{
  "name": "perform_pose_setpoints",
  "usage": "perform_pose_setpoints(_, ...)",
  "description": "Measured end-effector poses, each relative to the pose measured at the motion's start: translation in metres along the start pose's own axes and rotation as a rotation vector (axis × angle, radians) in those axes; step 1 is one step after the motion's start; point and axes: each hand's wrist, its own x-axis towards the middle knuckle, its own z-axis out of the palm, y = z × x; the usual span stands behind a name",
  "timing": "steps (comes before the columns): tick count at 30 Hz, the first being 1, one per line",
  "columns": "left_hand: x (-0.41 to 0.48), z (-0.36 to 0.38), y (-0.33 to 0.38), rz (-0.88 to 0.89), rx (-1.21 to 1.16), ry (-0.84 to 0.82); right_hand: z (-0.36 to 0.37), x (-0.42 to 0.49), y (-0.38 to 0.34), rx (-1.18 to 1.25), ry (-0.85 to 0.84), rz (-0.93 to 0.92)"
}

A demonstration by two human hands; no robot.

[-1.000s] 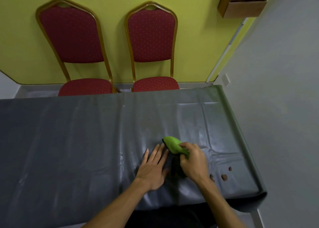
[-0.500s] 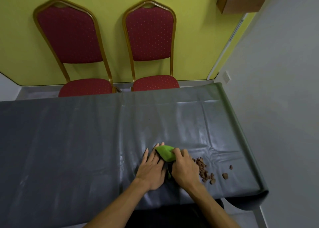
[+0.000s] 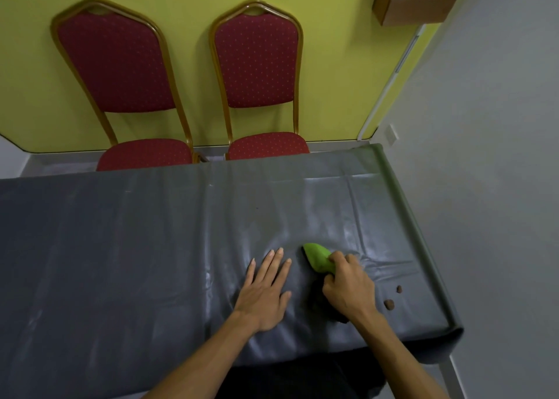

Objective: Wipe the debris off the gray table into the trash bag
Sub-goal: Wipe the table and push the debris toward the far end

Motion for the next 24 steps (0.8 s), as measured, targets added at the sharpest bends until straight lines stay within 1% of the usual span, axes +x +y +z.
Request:
perform_pose_setpoints(2,0.0,0.001,0.001,-0.004,0.003,-0.001,0.003,-0.007,-0.01,0.015,-0.003,-0.057)
perform_pose_setpoints(6,0.0,0.0,0.003,-0.002,-0.013,0.003,0.019,-0.025,-0.023,-0.004,-0.104,-0.171)
perform_pose_setpoints(9,0.0,-0.001,0.003,-0.003,-0.029,-0.003,0.019,-0.026,-0.015,0.011,-0.117,-0.14)
perform_pose_setpoints(16,-0.001,0.001,0.002,-0.008,-0.017,0.0,0.003,-0.012,0.011,0.049,-0.069,-0.01)
perform_pose_setpoints(20,0.0,0.001,0.003,-0.011,-0.01,0.01,0.009,-0.018,0.005,0.033,-0.07,-0.048)
perform_pose_setpoints(24,0.0,0.002,0.005,-0.014,-0.021,0.01,0.025,-0.032,-0.007,0.055,-0.148,-0.11)
